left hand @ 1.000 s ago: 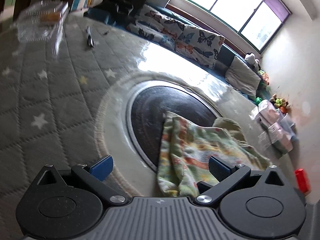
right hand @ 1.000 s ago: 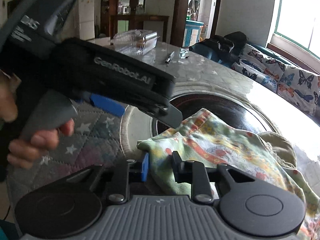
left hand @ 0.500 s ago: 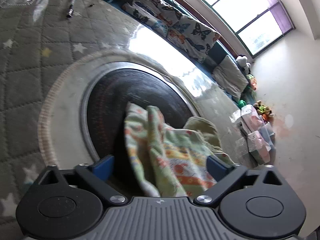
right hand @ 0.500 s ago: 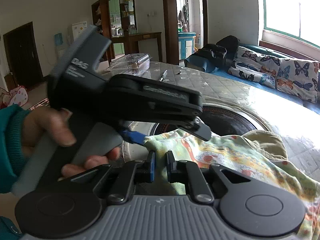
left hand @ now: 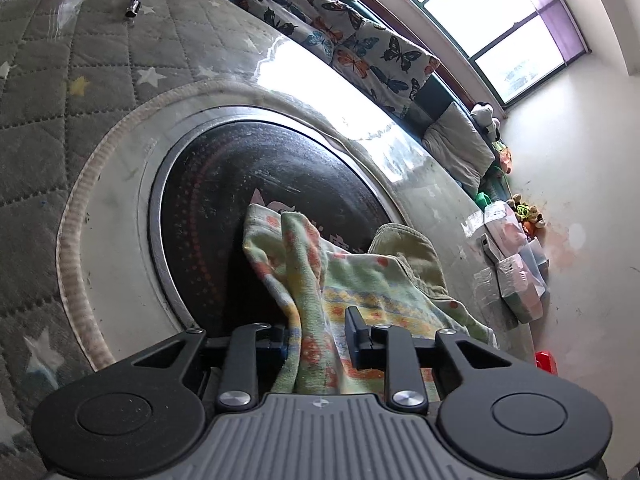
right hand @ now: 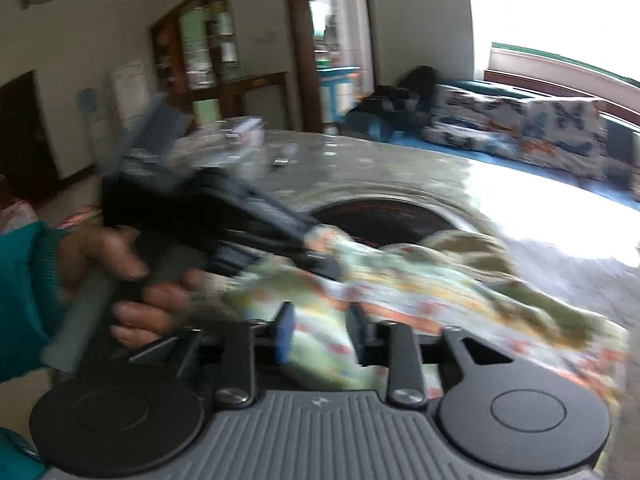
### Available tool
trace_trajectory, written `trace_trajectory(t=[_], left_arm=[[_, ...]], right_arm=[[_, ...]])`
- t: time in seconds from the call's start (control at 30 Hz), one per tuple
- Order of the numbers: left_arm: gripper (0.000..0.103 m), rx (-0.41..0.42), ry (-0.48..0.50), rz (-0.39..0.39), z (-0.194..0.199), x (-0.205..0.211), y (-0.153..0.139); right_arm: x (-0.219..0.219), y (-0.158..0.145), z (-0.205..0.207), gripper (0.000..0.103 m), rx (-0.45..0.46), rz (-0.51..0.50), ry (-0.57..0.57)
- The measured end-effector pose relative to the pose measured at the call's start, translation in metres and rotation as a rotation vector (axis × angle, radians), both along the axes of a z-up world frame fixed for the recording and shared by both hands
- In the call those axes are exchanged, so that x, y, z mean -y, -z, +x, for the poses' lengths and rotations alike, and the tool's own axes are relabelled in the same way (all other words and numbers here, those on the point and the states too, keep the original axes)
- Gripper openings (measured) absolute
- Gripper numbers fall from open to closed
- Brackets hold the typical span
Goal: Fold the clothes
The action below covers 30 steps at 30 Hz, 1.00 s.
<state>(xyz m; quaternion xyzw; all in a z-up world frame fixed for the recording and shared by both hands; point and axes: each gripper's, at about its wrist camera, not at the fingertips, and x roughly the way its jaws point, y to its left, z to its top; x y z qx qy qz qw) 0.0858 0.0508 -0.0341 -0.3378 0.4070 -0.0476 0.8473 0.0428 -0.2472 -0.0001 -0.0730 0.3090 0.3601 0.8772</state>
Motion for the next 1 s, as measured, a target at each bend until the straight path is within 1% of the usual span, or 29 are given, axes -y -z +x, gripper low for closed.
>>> trace_trajectory(t=[0.07, 0.13, 0.23, 0.33, 0.37, 0.4, 0.43, 0.5, 0.6, 0.67, 0.7, 0.73, 0.77, 0.8, 0.83, 0.9, 1.0], left_arm=[[0.027, 0.002, 0.0, 0.012, 0.0, 0.002, -0.001], [0.027, 0.005, 0.002, 0.025, 0.0, 0.004, -0.001], [0.03, 0.008, 0.007, 0.043, 0.0, 0.006, -0.002], [0.033, 0.008, 0.016, 0.045, 0.001, 0.007, -0.003], [0.035, 0.008, 0.02, 0.045, 0.001, 0.008, -0.004], [0.037, 0.008, 0.023, 0.046, 0.001, 0.008, -0.004], [0.039, 0.008, 0.026, 0.047, 0.002, 0.009, -0.004], [0.042, 0.009, 0.033, 0.048, 0.002, 0.01, -0.005], [0.043, 0.007, 0.04, 0.064, 0.003, 0.012, -0.006], [0.043, 0.009, 0.043, 0.074, 0.003, 0.013, -0.007], [0.041, 0.01, 0.043, 0.079, 0.003, 0.014, -0.007], [0.041, 0.01, 0.043, 0.085, 0.003, 0.015, -0.007], [0.04, 0.012, 0.048, 0.095, 0.003, 0.016, -0.008], [0.032, 0.013, 0.05, 0.114, 0.003, 0.018, -0.009], [0.028, 0.018, 0.054, 0.138, 0.003, 0.02, -0.009], [0.018, 0.028, 0.063, 0.174, 0.003, 0.023, -0.013], [0.012, 0.069, 0.091, 0.199, 0.002, 0.028, -0.024]], right_arm=[[0.017, 0.003, 0.008, 0.036, -0.003, -0.015, 0.068], [0.038, 0.005, 0.021, 0.047, -0.005, -0.029, 0.153], [0.071, 0.012, 0.042, 0.049, -0.015, -0.045, 0.294], [0.097, 0.023, 0.063, 0.051, -0.033, -0.049, 0.393], [0.103, 0.025, 0.069, 0.053, -0.037, -0.049, 0.418], [0.109, 0.028, 0.074, 0.057, -0.042, -0.046, 0.446], [0.112, 0.03, 0.077, 0.059, -0.046, -0.044, 0.461], [0.12, 0.035, 0.084, 0.061, -0.055, -0.033, 0.495], [0.123, 0.043, 0.088, 0.061, -0.08, 0.003, 0.512], [0.123, 0.045, 0.089, 0.057, -0.089, 0.021, 0.511], [0.122, 0.045, 0.089, 0.044, -0.089, 0.025, 0.502], [0.121, 0.044, 0.089, 0.03, -0.091, 0.025, 0.496], [0.119, 0.044, 0.088, 0.027, -0.093, 0.024, 0.49], [0.116, 0.041, 0.086, 0.018, -0.087, 0.014, 0.491], [0.117, 0.038, 0.084, 0.012, -0.084, 0.02, 0.49], [0.119, 0.032, 0.08, 0.01, -0.07, 0.034, 0.487], [0.123, 0.019, 0.072, 0.009, -0.031, 0.043, 0.478]])
